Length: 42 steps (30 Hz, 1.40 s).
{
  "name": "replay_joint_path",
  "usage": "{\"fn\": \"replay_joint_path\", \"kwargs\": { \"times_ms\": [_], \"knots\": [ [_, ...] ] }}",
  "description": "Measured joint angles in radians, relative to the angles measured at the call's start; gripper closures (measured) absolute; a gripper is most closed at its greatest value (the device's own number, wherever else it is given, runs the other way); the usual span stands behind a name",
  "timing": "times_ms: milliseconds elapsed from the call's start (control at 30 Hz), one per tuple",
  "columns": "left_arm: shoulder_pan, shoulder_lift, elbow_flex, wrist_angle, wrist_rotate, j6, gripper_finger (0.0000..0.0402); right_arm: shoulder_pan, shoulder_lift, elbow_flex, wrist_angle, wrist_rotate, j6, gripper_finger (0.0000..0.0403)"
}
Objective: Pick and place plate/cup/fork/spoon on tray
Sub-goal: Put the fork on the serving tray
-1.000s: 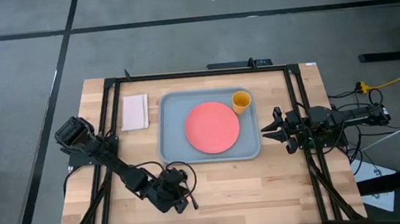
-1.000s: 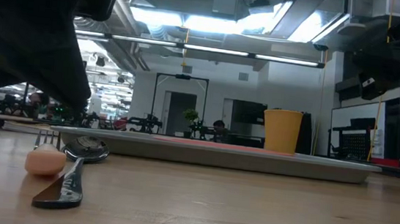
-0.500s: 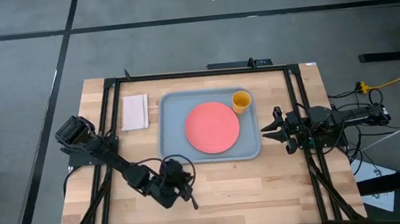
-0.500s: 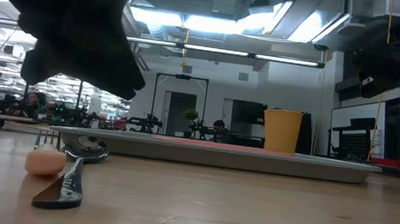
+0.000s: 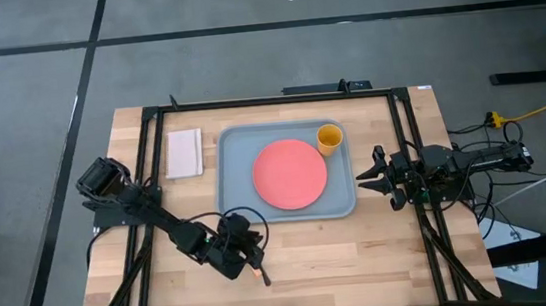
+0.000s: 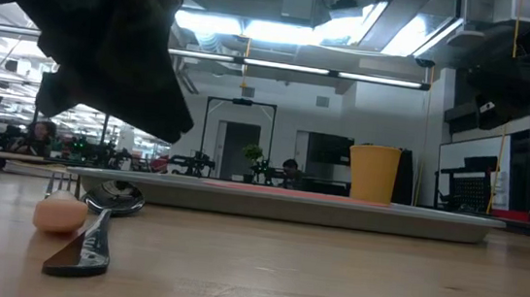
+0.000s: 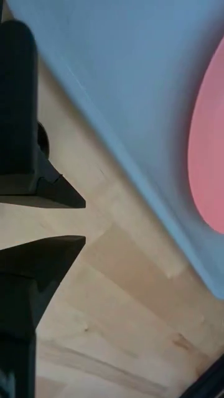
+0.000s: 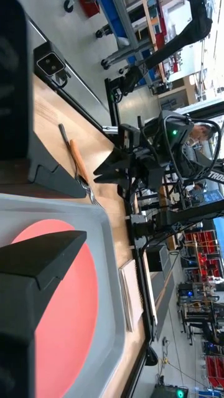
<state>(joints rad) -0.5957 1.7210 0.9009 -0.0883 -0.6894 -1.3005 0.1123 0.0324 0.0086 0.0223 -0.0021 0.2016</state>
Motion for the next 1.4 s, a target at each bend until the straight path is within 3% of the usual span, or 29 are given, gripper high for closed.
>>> {"fn": "replay_joint_path", "kwargs": {
  "times_ms": [533,800,900,1167,1400],
  "knots": [
    [0.007,0.0,0.0,0.048,0.052,-0.104,0.0323,0.0,0.0,0.0,0.0,0.0,0.0,0.0304],
    [0.003,0.0,0.001,0.033,0.071,-0.222,0.0276,0.0,0.0,0.0,0.0,0.0,0.0,0.0304],
    [-0.01,0.0,0.057,-0.097,0.063,-0.329,0.0262,0.0,0.0,0.0,0.0,0.0,0.0,0.0304],
    [-0.043,0.016,0.377,-0.654,0.1,-0.604,0.0254,0.0,0.0,0.0,0.0,0.0,0.0,0.0304],
    [-0.033,0.14,0.465,-0.731,0.324,-0.859,0.0254,0.0,0.0,0.0,0.0,0.001,0.0,0.0304]
  ]
}}
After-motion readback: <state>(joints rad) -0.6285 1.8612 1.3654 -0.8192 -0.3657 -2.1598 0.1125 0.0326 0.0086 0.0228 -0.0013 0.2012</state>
